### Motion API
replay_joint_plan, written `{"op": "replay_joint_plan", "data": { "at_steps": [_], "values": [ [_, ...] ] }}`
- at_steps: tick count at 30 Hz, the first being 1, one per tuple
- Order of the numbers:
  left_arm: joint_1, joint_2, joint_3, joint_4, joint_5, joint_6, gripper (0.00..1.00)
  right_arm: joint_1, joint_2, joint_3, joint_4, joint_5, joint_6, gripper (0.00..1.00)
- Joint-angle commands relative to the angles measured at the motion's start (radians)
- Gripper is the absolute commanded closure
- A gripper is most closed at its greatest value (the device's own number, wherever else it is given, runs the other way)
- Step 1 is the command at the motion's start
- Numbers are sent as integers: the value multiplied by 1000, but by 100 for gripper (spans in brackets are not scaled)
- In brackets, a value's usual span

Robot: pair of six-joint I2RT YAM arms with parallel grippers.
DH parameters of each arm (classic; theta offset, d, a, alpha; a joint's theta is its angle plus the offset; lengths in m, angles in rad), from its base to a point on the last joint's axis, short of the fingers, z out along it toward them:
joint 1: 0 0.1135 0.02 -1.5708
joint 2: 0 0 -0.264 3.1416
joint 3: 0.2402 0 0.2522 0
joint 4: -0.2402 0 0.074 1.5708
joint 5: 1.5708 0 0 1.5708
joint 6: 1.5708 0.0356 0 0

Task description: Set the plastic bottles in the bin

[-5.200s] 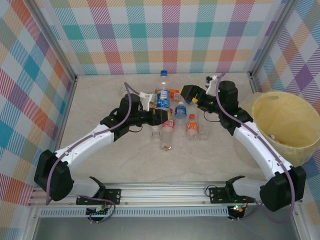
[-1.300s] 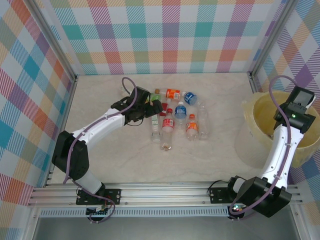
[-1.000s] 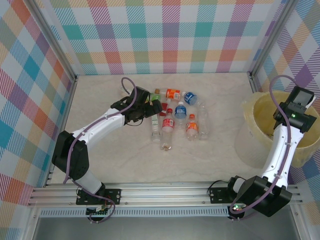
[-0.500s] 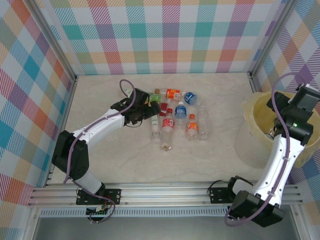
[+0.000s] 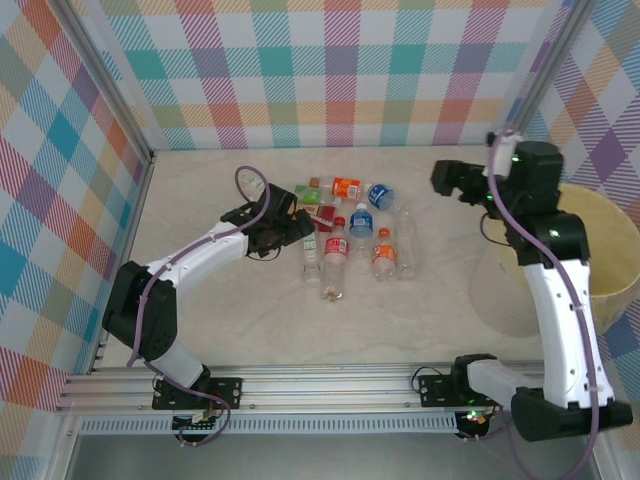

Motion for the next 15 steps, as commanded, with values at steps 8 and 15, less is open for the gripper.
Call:
{"op": "replay_joint_plan", "data": {
  "at_steps": [8, 15],
  "values": [
    [23, -54, -21, -43, -27, -15, 0, 215, 217, 3, -16, 214, -24, 0],
    [25, -63, -31, -39, -23, -17, 0, 216, 298, -124, 29, 237, 31, 0]
  ]
}}
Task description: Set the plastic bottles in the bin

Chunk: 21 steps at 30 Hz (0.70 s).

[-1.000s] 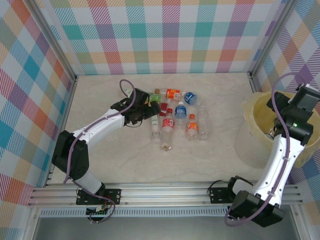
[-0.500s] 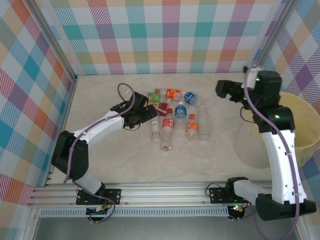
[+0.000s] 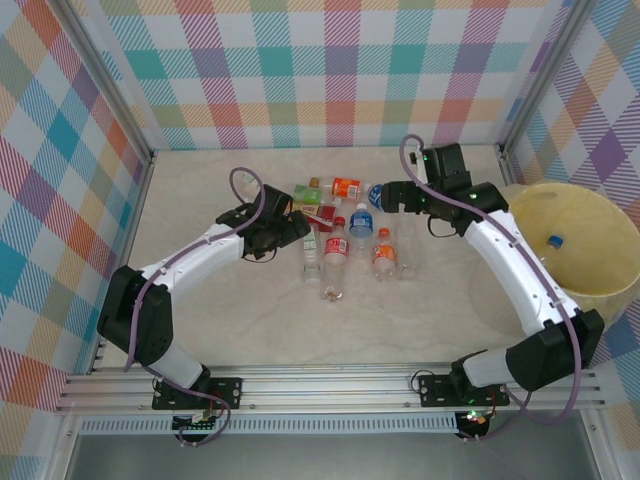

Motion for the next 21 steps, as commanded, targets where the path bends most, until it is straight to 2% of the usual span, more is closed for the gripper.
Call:
{"op": "replay_joint_plan", "data": {
  "at_steps": [1, 11, 17, 19, 21],
  "values": [
    [16, -31, -13, -19, -14, -13, 0, 4, 51, -33, 1, 65, 57, 0],
    [16, -54, -46, -26, -29, -24, 0, 4, 104, -219, 28, 12, 194, 1],
    [17, -59, -61, -26, -36, -35, 0, 4, 127, -283, 19, 37, 239, 2],
    [16, -56, -61, -26, -37, -38, 0, 4, 138, -297, 32, 14, 238, 3],
    [17, -54, -62, -25, -35, -41, 0, 4, 156, -306, 54, -64, 217, 3]
  ]
}}
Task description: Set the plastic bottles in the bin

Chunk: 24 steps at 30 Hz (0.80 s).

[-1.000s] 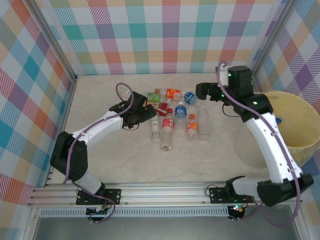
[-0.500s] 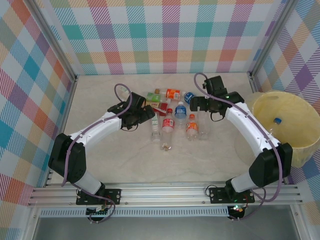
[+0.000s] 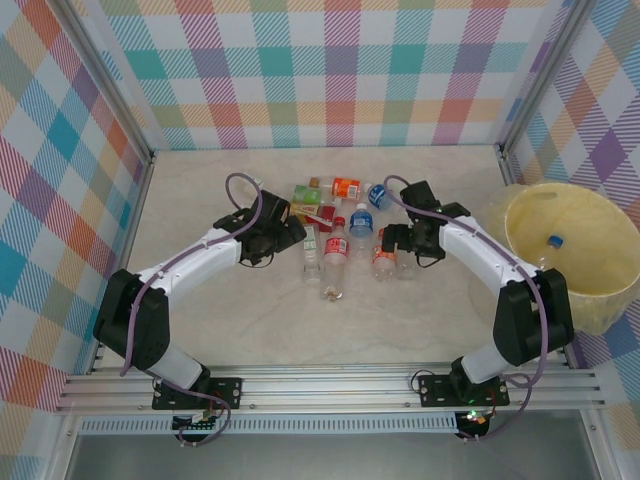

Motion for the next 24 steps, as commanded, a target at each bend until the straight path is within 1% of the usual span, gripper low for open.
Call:
{"op": "replay_joint_plan", "data": {
  "at_steps": [1, 3, 4, 8, 12, 17, 20, 22, 23, 24],
  "values": [
    [13, -25, -10, -21, -15, -17, 0, 4, 37, -13, 35, -106, 8, 4],
    [14, -22, -9, -19, -13, -18, 0, 4, 64, -11, 37, -84, 36, 4],
    [13, -21, -10, -19, -13, -18, 0, 4, 75, -10, 32, -39, 57, 5],
    [14, -22, -10, -26, -18, -18, 0, 4, 90, -14, 39, 62, 85, 17],
    [14, -20, -10, -29, -25, -18, 0, 1, 103, -15, 62, 61, 70, 25],
    [13, -11, -5, -37, -25, -17, 0, -6, 154, 12, 62, 73, 34, 31],
    [14, -15, -6, -39, -27, -19, 0, -8, 183, 34, 66, 90, 13, 32],
    [14, -18, -7, -39, -31, -20, 0, -8, 203, 48, 76, 91, -10, 30],
    [14, -19, -7, -40, -31, -22, 0, -8, 217, 58, 75, 92, -22, 31],
    [14, -21, -7, -42, -31, -22, 0, -8, 225, 69, 65, 97, -31, 33]
  ]
}}
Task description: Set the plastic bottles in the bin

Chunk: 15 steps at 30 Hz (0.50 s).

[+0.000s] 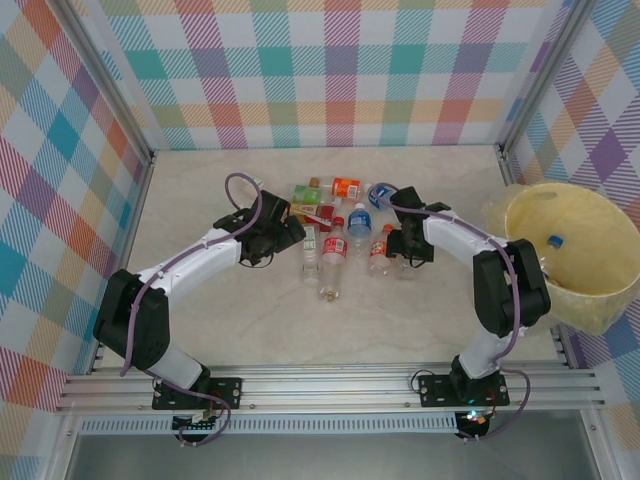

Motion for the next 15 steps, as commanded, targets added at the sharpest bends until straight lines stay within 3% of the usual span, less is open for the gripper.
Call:
{"op": "replay_joint_plan", "data": {
  "at_steps": [1, 6, 15],
  "values": [
    [14, -22, -6, -36, -23, -18, 0, -4, 29, 52, -1, 26, -52, 36],
    [14, -29, -8, -37, -24, -16, 0, -4, -23, 48, -5, 33, -83, 50],
    [14, -20, -21, 46, 55, 3, 0, -4, -178, 70, -53, 28, -152, 55]
  ]
}}
